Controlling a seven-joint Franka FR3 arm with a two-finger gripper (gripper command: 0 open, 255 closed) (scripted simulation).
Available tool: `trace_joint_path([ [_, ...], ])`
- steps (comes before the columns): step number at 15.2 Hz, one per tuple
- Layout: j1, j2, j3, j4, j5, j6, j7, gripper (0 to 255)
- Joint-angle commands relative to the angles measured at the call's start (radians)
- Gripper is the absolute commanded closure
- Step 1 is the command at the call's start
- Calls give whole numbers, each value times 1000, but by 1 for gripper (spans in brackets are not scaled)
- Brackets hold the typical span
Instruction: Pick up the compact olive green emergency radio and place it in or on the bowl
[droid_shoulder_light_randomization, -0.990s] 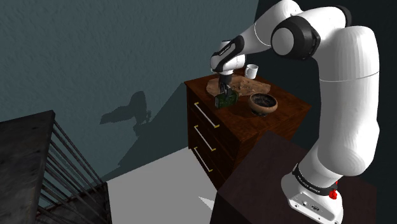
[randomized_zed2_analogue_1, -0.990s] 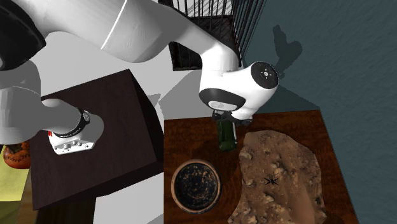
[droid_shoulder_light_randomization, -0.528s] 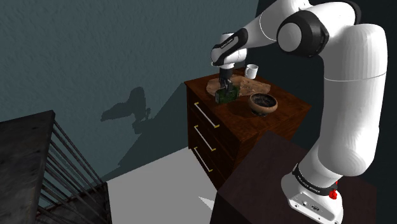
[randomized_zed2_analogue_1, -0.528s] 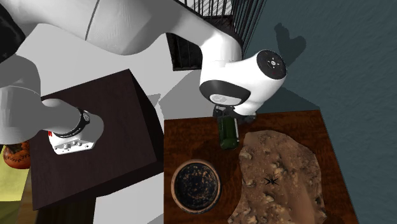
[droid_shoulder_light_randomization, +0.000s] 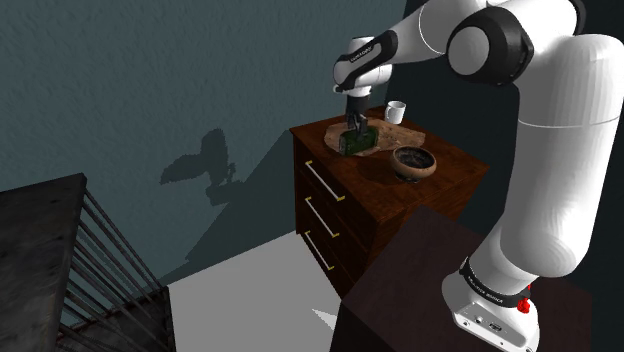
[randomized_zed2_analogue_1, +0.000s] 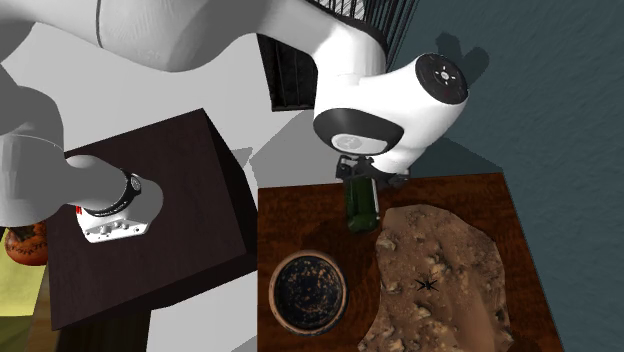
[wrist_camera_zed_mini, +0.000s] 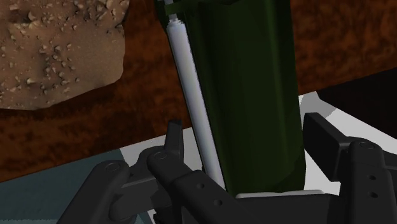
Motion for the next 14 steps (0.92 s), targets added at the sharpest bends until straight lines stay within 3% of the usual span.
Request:
trace_joint_path([
  [1,2,-13,-2,10,-6,-22,4,255],
  [12,9,-68,-12,74,-30,-137,17,255],
  [14,-6,-107,-28,10,-42,-111,-12,255],
])
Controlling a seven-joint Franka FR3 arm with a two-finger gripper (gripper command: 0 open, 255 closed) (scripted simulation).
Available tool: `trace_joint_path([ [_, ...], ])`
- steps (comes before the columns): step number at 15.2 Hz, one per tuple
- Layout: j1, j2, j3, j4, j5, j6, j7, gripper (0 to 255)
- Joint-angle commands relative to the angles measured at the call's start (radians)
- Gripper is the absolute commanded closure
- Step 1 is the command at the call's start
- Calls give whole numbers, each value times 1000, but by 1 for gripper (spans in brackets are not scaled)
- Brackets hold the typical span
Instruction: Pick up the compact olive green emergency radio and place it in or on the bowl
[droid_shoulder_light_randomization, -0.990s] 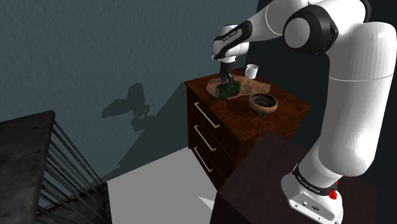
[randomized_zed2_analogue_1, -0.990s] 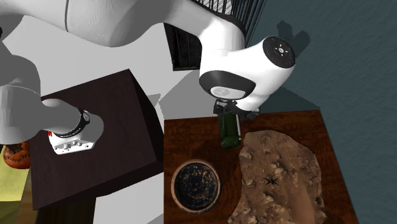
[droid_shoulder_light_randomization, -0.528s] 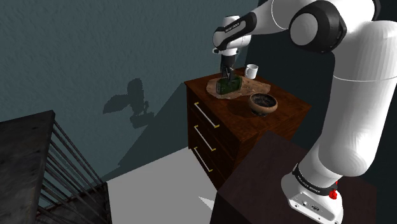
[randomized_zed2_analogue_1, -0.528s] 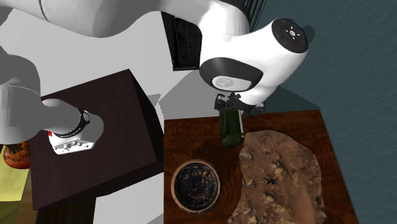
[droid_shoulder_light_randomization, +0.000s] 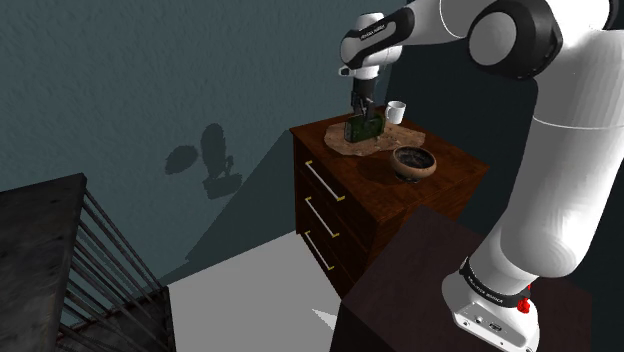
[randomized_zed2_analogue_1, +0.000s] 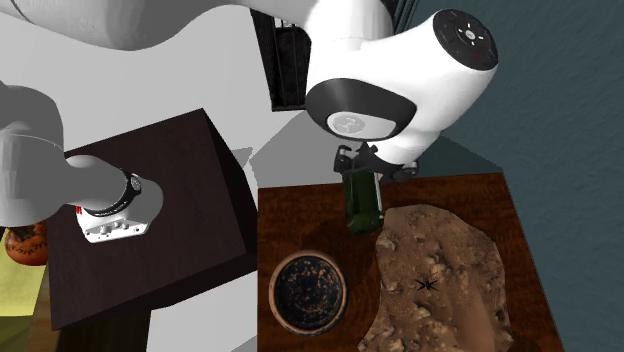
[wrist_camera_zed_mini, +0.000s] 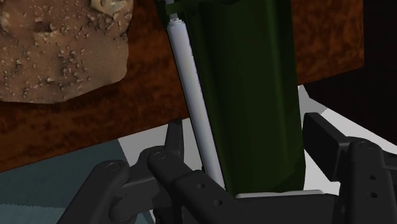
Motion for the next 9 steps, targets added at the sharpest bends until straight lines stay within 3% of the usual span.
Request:
trace_joint_path([
  [1,-17,-30,-15,-50,-10,22,-31,255],
  [9,-90,-148,-87,-238,-62,104,-162,255],
])
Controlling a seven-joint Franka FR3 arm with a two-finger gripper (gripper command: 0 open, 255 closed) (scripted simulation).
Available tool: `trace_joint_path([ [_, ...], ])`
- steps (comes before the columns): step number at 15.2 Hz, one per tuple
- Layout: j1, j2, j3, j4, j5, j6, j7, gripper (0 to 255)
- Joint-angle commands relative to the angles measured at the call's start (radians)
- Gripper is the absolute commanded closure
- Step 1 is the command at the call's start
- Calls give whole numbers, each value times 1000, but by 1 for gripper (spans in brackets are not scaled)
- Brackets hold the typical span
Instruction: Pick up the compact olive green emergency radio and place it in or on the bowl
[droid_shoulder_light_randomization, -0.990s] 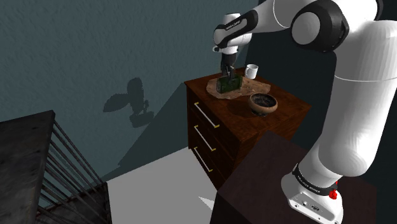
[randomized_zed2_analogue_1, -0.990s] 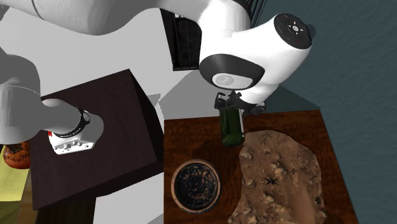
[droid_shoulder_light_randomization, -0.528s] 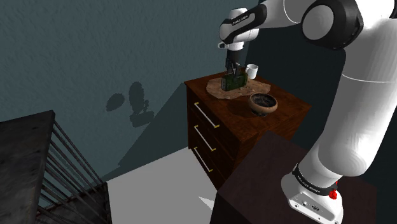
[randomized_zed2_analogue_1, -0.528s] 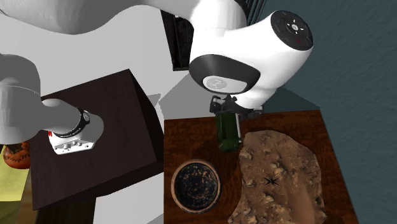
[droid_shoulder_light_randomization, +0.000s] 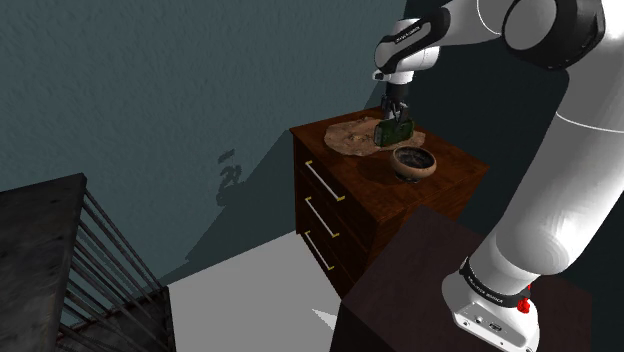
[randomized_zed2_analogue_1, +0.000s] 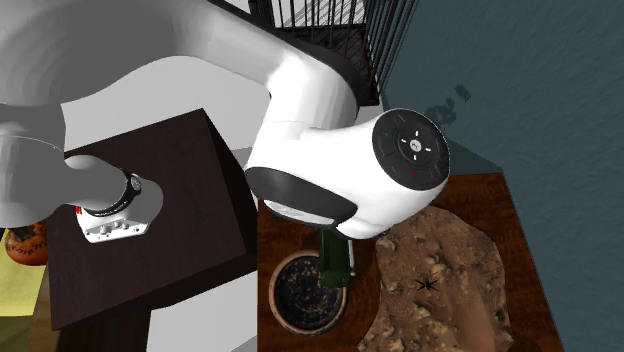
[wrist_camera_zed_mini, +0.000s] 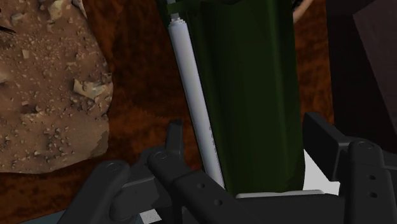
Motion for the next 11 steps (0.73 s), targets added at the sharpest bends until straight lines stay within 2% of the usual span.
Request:
trace_joint_path([
  [1,-20,-26,-19,-47,-13,26,-35,255],
  [7,-95,-77,-87,-136,-47,74,-161,255],
  [11,-98,-44,-85,-159,-27,125,-173,255],
])
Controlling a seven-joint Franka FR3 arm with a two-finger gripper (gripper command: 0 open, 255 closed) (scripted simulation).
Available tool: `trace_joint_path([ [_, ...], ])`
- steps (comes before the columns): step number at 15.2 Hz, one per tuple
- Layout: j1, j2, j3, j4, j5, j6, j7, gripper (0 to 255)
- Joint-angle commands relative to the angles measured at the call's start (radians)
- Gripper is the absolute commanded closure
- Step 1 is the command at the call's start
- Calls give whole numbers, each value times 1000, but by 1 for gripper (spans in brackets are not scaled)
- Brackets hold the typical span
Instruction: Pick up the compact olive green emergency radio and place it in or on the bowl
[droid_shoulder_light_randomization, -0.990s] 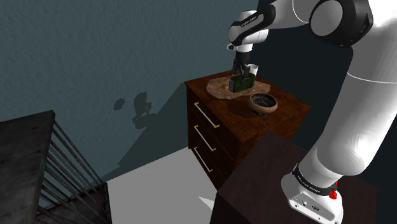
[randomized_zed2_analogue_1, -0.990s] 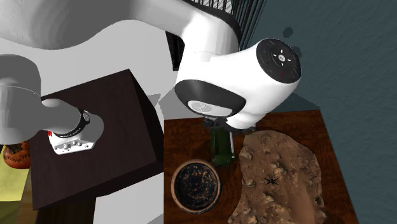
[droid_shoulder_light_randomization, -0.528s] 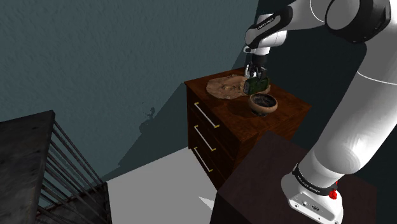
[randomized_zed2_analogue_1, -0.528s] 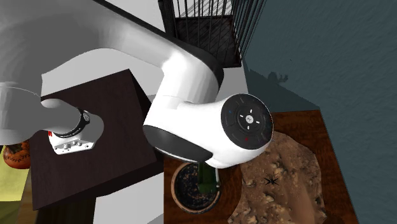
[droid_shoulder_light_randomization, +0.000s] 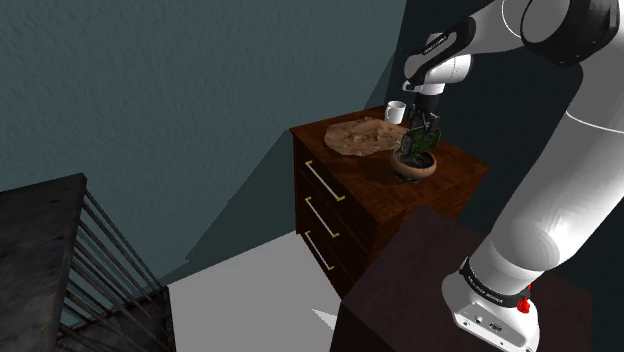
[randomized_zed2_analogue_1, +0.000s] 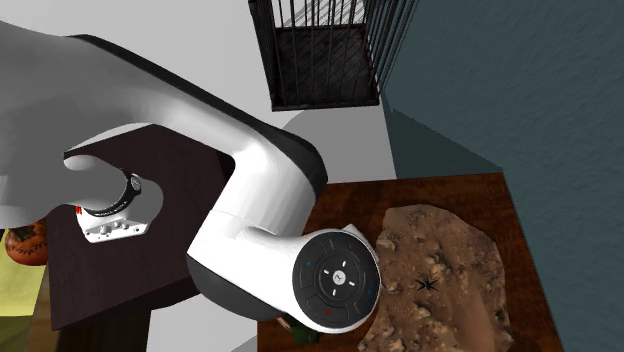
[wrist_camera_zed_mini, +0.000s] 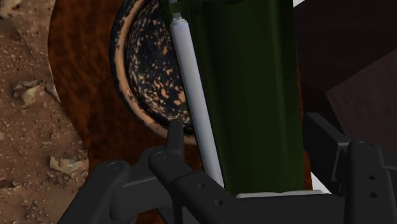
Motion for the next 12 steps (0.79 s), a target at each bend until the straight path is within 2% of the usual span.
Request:
trace_joint_path([
  [1,-3,15,0,-13,9,27,-8,255],
  [5,-8,46,4,-30,30,71,-21,255],
  [12,-8,46,4,-30,30,71,-21,255],
])
